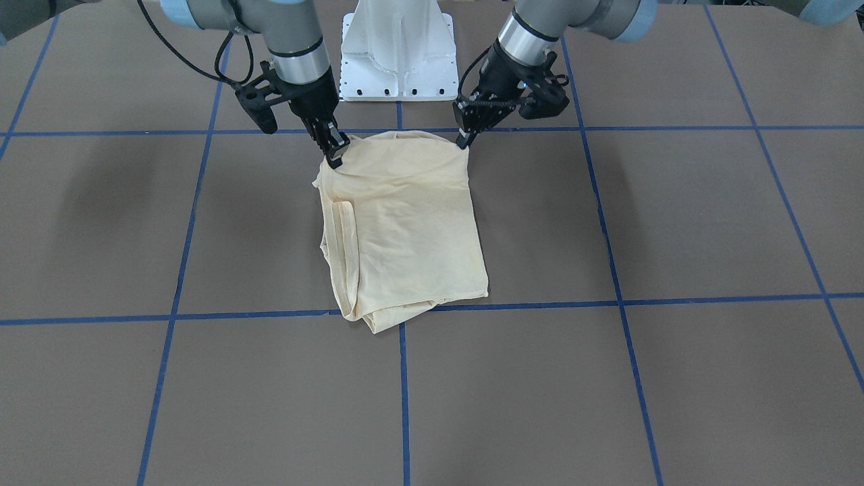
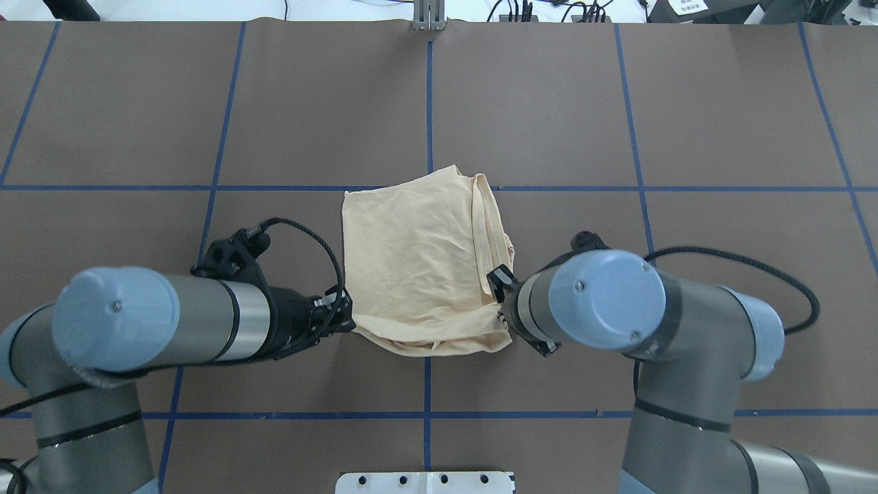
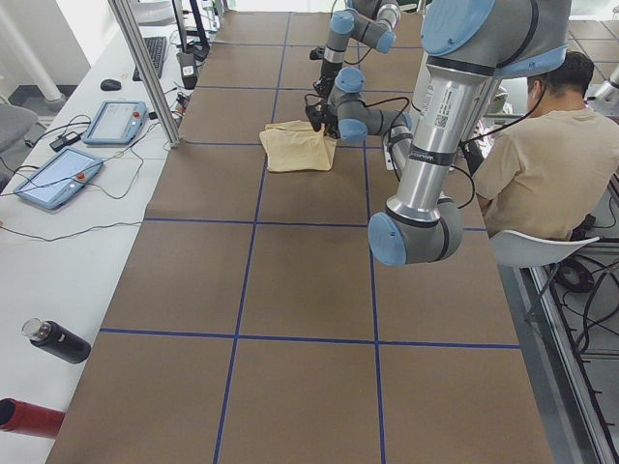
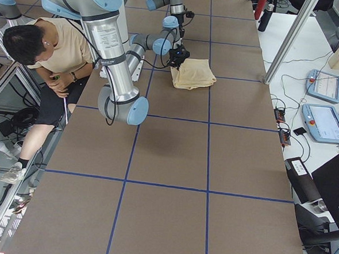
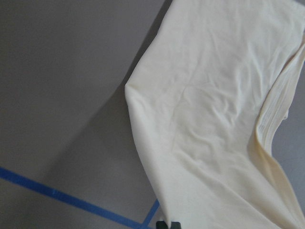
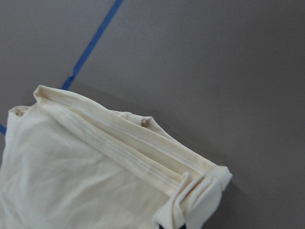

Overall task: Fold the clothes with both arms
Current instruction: 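Grasp the near edge with both grippers and fold it toward the far edge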

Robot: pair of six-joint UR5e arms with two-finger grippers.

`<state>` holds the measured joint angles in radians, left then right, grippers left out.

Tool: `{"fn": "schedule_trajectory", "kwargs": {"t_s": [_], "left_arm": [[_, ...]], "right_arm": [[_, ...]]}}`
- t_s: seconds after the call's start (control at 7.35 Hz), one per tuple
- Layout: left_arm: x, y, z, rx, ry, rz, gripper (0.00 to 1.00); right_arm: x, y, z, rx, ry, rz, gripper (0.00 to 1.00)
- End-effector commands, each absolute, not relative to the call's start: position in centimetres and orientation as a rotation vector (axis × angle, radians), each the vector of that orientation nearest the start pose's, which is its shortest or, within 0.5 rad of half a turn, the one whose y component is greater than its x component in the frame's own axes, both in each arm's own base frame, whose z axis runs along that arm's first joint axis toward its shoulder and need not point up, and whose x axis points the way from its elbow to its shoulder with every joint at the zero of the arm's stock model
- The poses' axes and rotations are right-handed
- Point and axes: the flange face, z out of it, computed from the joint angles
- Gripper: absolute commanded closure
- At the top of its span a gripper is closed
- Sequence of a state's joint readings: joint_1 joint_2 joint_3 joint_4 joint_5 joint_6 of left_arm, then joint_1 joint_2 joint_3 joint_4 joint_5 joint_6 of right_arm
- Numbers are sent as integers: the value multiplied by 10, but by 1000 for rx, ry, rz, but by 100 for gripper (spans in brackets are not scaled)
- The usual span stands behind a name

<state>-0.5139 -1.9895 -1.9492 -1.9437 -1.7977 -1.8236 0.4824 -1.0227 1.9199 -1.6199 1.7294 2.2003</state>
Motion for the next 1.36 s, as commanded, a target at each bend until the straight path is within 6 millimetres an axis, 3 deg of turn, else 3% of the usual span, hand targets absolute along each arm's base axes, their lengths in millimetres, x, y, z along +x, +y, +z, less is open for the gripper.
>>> {"fn": "schedule_trajectory", "kwargs": {"t_s": [0.0, 0.27, 0.41, 0.54, 0.68, 0.82, 0.95, 1.09, 1.22], "left_arm": [[448, -455, 238, 32, 1143, -567, 100], [458, -499, 246, 62, 1122, -599, 100], [470, -509, 266, 67, 1132, -594, 100], [480, -521, 285, 77, 1145, -595, 100], [488, -547, 301, 90, 1142, -615, 77], [491, -564, 312, 118, 1137, -602, 38], [470, -581, 310, 162, 1137, -596, 35], [465, -584, 308, 165, 1141, -598, 35], [459, -588, 305, 174, 1150, -600, 35]], "right_arm": [[-496, -477, 206, -183, -807, 954, 100], [-528, -532, 223, -155, -799, 923, 100], [-551, -559, 231, -140, -798, 904, 100], [-561, -585, 232, -112, -772, 855, 100], [-556, -611, 241, -100, -788, 836, 54], [-553, -635, 243, -44, -802, 759, 1], [-531, -668, 216, -12, -819, 732, 0], [-497, -691, 210, -30, -841, 717, 0], [-493, -693, 214, -40, -840, 718, 0]]}}
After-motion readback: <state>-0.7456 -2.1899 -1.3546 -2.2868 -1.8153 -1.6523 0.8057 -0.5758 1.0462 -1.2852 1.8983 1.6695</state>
